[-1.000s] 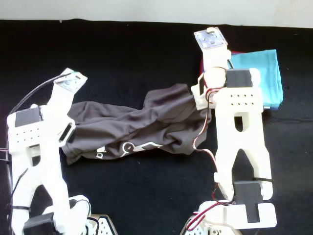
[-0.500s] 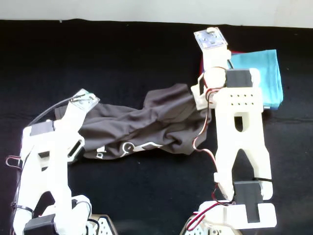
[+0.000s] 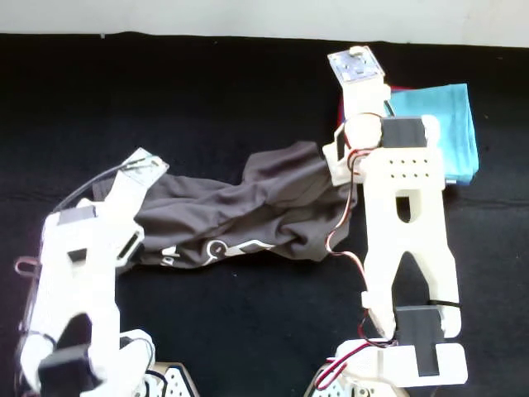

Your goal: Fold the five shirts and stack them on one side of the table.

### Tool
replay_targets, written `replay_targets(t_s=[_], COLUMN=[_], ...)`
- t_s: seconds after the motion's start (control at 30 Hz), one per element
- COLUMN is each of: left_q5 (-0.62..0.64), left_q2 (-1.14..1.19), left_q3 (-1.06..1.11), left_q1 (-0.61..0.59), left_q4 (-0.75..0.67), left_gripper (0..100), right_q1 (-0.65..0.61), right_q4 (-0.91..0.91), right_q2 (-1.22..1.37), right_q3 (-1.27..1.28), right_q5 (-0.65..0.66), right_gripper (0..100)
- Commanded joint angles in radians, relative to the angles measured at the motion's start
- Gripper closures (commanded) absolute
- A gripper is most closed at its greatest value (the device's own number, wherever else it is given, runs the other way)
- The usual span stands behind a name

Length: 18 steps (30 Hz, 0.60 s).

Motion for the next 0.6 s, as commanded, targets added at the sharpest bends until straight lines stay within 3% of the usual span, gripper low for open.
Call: replay_targets(t_s=[0.0,0.13,0.57], left_q5=[-0.003,-0.003,-0.009], left_q2=[0.077,0.093,0.099], left_q3=[-0.134,-0.237,-0.188], left_q1=[0.002,0.005,0.005], left_q4=[0.091,0.193,0.19], left_gripper=[82,82,82], right_q1=[0.008,0.008,0.008], right_q4=[0.005,0.005,0.005], right_q2=[-0.01,-0.01,-0.01], right_q3=[-0.042,-0.039,-0.045], right_q5=[-0.008,-0.011,-0.009], right_gripper=[99.3,99.3,99.3])
